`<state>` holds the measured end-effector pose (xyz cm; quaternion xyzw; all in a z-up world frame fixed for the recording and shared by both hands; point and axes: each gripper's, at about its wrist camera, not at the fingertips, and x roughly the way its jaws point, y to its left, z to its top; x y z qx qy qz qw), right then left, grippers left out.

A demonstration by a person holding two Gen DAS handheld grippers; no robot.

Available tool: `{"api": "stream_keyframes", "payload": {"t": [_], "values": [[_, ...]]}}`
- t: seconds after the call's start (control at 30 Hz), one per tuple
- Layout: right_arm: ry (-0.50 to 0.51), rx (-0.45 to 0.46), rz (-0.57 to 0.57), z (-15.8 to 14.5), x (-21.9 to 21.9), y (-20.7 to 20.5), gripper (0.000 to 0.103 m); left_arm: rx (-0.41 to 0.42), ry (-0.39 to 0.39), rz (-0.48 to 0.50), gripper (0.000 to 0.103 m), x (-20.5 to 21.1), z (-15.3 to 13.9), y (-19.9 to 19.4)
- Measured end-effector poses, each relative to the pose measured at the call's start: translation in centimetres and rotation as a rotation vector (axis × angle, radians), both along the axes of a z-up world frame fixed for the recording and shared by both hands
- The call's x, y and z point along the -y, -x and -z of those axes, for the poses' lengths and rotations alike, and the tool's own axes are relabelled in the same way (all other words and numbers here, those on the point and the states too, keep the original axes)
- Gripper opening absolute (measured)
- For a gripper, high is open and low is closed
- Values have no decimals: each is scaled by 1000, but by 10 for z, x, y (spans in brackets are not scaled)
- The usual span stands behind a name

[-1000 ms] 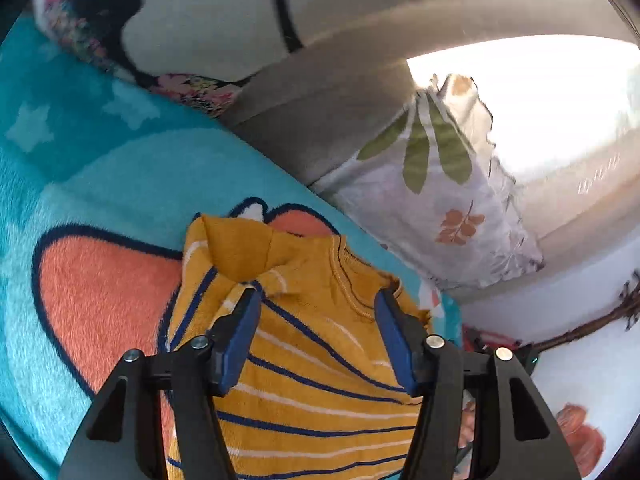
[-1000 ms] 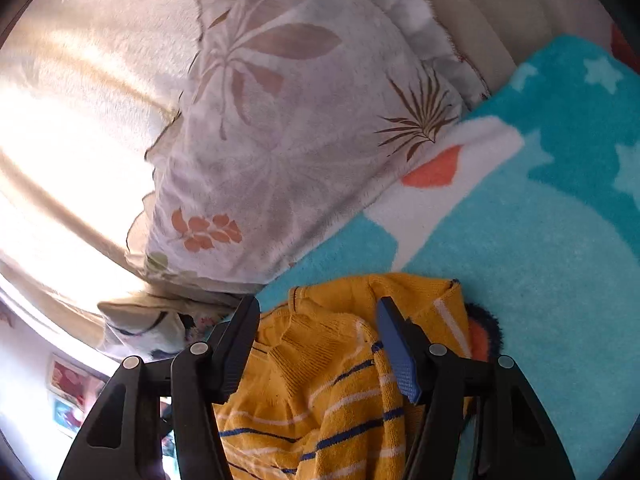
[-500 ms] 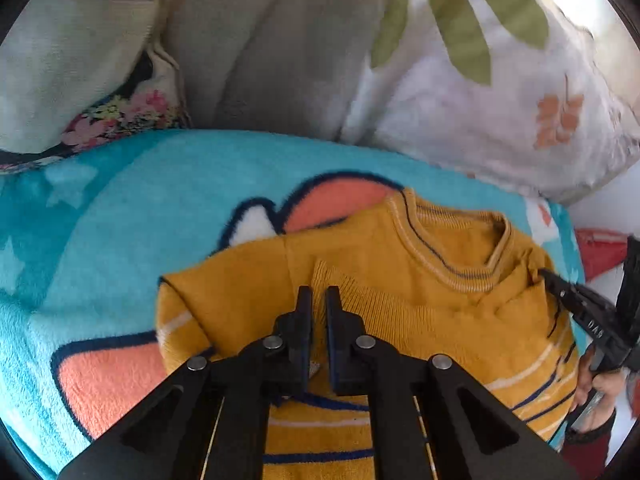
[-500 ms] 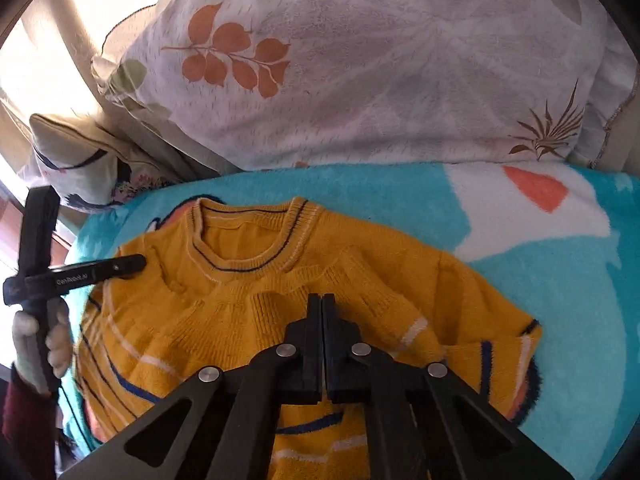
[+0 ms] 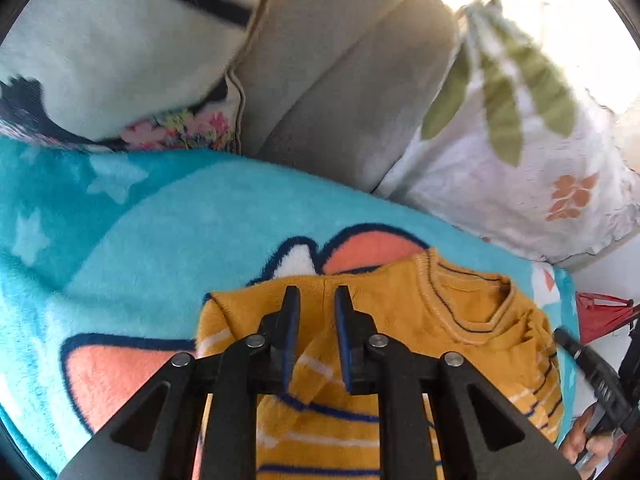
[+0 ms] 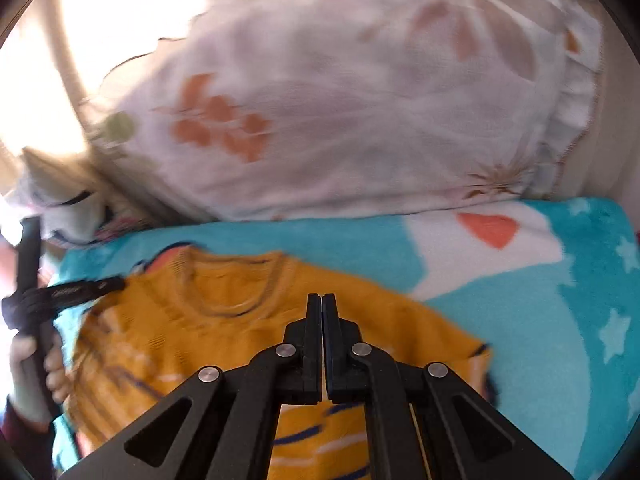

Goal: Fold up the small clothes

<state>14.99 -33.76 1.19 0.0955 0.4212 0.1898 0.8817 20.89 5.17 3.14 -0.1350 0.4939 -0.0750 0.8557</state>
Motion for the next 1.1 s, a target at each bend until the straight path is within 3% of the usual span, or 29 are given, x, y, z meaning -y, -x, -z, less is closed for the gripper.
{"api": "stream_keyframes", "payload": {"t": [0.07, 0.13, 0.17, 0.2, 0.27, 0.33, 0.47, 0.57, 0.6, 0.67, 0.87, 1.0, 1.1], "values": [[3, -60, -96, 8, -23, 0, 7, 31, -9, 1, 20, -1, -9, 13], [102, -79, -101, 20, -40, -3, 32, 64, -37, 7, 25, 1, -18, 28], [144, -72, -93, 26, -46, -5, 35, 83, -60, 12, 28, 2, -22, 36], [181, -80, -86, 33, -50, -8, 34, 99, -88, 18, 33, 4, -27, 43], [263, -76, -28, 40, -51, -16, 13, 128, -160, 28, 35, 11, -30, 56], [316, -57, 50, 42, -47, -26, 10, 150, -236, 38, 35, 18, -32, 66], [151, -89, 159, 38, -19, -39, 16, 180, -305, 56, 41, 22, -38, 91], [15, -65, 244, 26, 9, -28, 27, 184, -294, 68, 47, 20, -40, 106], [-27, -54, 267, 20, 20, -20, 36, 182, -284, 69, 48, 18, -40, 110], [-62, -29, 293, 10, 35, -4, 46, 172, -254, 67, 51, 11, -40, 118], [-57, 2, 300, -5, 50, 57, 49, 133, -153, 10, 60, -26, -32, 147], [-39, 19, 221, -13, 47, 94, 49, 65, -76, -16, 60, -43, -9, 158], [-45, 13, 173, -2, 41, 116, 49, 33, -15, -15, 60, -45, 6, 164]]}}
